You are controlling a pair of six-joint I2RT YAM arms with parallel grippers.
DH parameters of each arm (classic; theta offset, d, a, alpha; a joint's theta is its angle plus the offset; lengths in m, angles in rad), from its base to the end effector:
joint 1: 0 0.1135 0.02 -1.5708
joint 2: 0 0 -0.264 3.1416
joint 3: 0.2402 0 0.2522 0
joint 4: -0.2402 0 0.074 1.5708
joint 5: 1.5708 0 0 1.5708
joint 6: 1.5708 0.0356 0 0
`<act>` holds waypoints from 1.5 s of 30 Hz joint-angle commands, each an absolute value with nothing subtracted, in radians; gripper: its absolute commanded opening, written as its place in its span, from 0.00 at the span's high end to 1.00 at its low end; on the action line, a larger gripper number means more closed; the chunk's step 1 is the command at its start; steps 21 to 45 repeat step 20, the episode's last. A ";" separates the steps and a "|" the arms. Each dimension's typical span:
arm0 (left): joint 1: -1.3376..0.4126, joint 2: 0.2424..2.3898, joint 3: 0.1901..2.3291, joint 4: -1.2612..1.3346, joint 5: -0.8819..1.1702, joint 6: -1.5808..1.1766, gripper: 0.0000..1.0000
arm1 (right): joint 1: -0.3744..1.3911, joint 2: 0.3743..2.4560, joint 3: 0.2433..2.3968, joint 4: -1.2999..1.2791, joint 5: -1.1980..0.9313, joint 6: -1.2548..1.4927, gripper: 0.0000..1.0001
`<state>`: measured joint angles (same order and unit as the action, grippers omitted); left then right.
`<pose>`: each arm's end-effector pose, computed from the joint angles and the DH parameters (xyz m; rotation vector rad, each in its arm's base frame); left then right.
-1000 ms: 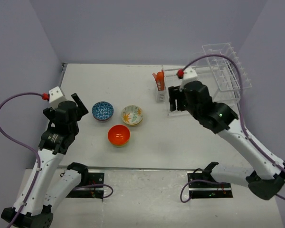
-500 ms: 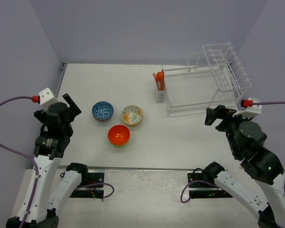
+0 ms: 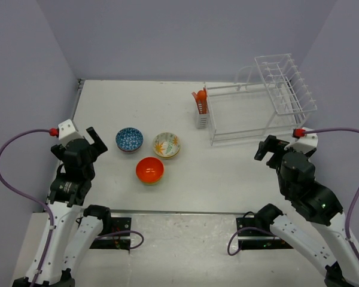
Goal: Unload the bowls from the dish rack
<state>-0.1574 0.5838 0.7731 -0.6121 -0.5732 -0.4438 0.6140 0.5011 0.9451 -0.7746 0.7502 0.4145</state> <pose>0.1253 -0.0003 0.3214 -0.6270 1.8216 0.1704 0.0782 0.0254 0.3673 0.3141 1.7831 0.0147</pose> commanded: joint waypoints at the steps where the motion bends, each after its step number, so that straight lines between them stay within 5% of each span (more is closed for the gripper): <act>1: -0.156 0.580 0.764 -0.555 -0.540 -0.413 0.00 | 0.612 0.489 0.936 -0.742 0.798 0.452 0.01; 45: -0.170 0.552 0.753 -0.555 -0.555 -0.413 0.00 | 0.614 0.491 0.916 -0.715 0.778 0.449 0.01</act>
